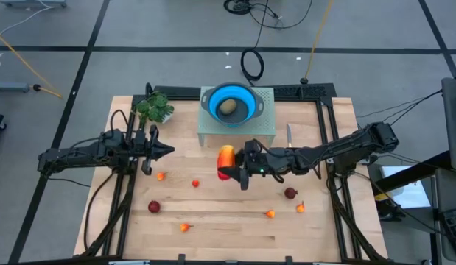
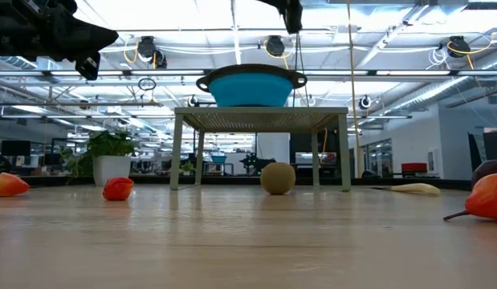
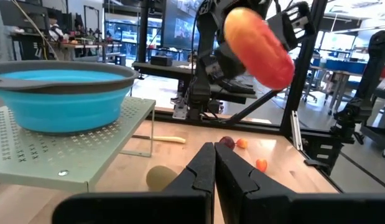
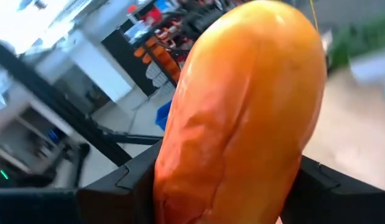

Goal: Pick & Place Fruit
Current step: Put the mango into the colander on the shelf

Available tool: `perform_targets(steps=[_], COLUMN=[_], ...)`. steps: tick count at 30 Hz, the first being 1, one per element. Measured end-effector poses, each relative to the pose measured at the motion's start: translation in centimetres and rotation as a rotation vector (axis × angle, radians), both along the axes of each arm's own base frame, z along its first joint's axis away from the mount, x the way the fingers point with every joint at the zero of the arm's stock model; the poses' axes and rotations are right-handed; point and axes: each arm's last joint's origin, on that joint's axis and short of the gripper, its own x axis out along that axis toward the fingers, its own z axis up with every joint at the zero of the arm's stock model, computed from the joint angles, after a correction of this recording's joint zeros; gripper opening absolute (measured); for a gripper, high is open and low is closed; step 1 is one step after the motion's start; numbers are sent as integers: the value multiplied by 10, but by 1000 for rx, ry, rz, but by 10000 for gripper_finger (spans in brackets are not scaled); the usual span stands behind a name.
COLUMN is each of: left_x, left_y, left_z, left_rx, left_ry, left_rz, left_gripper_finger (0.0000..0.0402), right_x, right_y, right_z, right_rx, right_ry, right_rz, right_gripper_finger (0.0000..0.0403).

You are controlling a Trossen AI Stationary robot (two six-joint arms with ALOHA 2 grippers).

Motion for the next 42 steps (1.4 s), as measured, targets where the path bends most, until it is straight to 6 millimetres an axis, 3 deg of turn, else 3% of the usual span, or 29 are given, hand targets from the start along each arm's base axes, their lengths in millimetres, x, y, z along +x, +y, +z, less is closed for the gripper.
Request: perform_targets(steps=[7,24,31,34,38,42], left_x=[0,0,0,0,0,0], left_y=[0,0,0,0,0,0], left_z=[0,0,0,0,0,0], left_rx=[4,-24,-24,-24,-24,-24], left_ry=[0,1,1,1,0,1], left_rz=[0,-1,-1,-1,-1,-1], left_gripper_finger=[8,8,8,8,8,8], right_x=[1,5,5,5,8,11], right_y=[-3,-36,-41,-46,-60,-76], right_z=[5,5,5,6,22,44], right_rx=[-461,-1267,-1275,-1172,-985,-926], right_ry=[-34,148,168,170,170,212], right_rz=[14,-138,-161,-209,-345,-375], right_gripper_finger=[234,234,235,235,235,235])
